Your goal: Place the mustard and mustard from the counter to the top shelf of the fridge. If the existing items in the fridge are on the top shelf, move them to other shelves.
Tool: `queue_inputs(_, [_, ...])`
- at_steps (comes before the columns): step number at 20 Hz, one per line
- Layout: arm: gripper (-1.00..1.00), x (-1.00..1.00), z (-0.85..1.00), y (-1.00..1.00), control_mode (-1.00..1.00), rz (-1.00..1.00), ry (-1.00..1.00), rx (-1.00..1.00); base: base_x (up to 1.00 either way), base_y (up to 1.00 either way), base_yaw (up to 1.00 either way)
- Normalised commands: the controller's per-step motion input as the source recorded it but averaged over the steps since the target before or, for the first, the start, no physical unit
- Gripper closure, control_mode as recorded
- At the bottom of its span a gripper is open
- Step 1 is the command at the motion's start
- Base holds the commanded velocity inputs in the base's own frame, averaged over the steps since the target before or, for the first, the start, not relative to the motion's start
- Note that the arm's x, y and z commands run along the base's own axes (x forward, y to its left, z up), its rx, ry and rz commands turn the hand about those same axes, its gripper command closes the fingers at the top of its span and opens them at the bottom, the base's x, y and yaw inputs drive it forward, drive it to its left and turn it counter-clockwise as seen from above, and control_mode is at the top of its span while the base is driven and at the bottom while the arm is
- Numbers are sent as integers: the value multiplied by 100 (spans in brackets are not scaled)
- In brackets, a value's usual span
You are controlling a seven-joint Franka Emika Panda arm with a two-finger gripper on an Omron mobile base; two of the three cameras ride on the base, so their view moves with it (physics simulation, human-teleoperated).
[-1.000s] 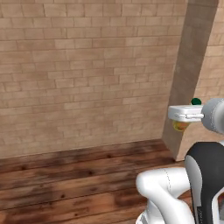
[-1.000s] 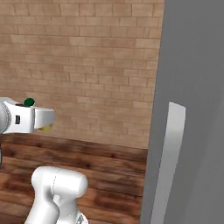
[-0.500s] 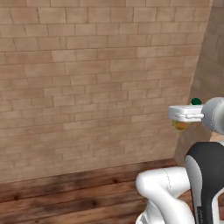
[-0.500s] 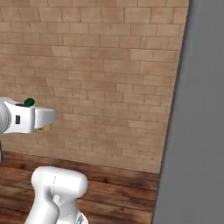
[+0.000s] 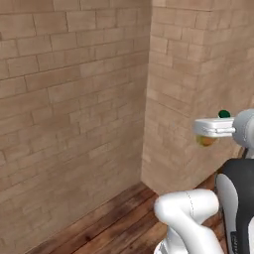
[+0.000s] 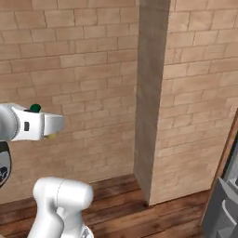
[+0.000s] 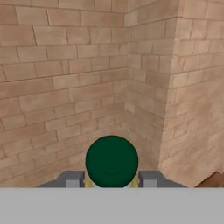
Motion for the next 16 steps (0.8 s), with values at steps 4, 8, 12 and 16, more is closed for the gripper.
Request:
queue_inputs(4, [100,0,0,0,100,0,0,0,0,6,-100])
queue_inputs(8, [100,0,0,0,100,0,0,0,0,4,-100])
queue_inputs(12, [100,0,0,0,100,0,0,0,22,9,-87])
queue_inputs(16, [100,0,0,0,100,0,0,0,91,23,-57])
